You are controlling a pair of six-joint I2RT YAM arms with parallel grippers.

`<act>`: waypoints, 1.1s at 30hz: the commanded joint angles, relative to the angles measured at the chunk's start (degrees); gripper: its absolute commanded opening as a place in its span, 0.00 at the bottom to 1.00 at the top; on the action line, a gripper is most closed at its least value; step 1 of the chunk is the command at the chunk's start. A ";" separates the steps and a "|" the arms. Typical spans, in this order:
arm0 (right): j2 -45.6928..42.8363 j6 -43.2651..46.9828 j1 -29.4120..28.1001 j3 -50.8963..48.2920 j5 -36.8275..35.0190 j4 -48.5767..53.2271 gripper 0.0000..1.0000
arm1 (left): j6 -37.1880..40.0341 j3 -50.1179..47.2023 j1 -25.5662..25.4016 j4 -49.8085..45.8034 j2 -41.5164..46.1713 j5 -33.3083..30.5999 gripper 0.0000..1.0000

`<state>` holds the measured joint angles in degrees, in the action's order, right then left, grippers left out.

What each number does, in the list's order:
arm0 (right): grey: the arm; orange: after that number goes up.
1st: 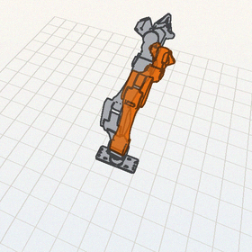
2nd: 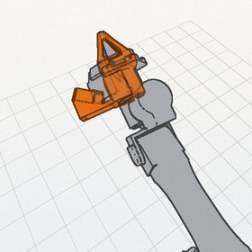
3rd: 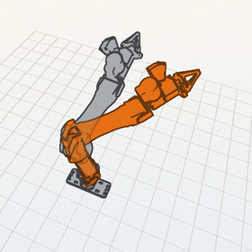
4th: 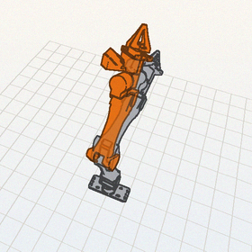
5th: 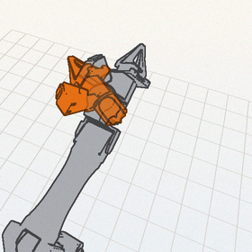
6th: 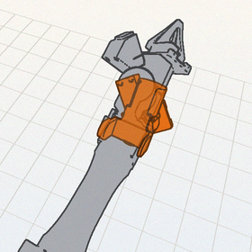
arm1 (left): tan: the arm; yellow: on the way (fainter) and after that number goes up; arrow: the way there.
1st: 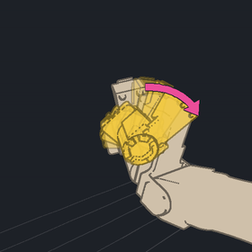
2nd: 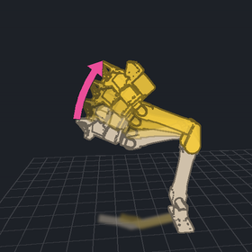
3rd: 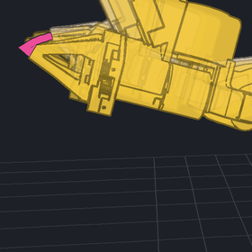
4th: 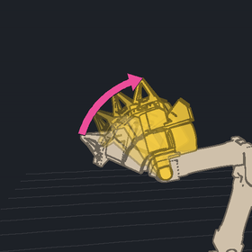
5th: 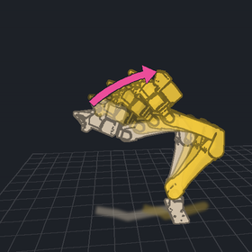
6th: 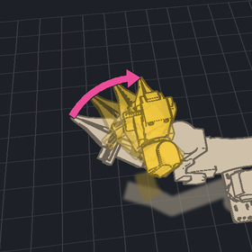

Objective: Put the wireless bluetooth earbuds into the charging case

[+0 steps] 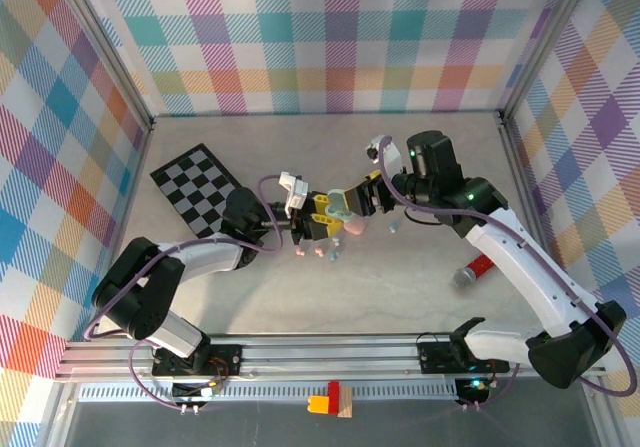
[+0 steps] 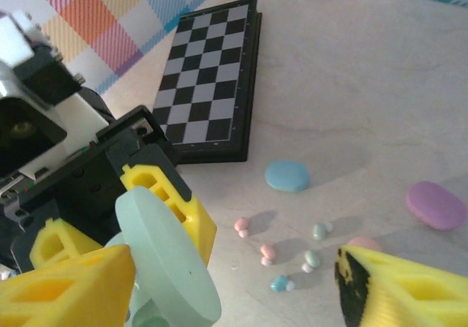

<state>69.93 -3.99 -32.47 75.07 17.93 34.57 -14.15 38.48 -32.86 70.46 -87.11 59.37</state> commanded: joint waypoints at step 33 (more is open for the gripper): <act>-2.37 9.03 -0.68 -6.66 4.98 -12.42 0.00 | -1.42 0.74 -0.10 2.35 2.86 -1.72 0.66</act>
<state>69.95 2.63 -31.55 69.17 27.44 26.61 -16.05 38.39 -32.86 70.63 -86.04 57.78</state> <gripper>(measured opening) 0.102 0.642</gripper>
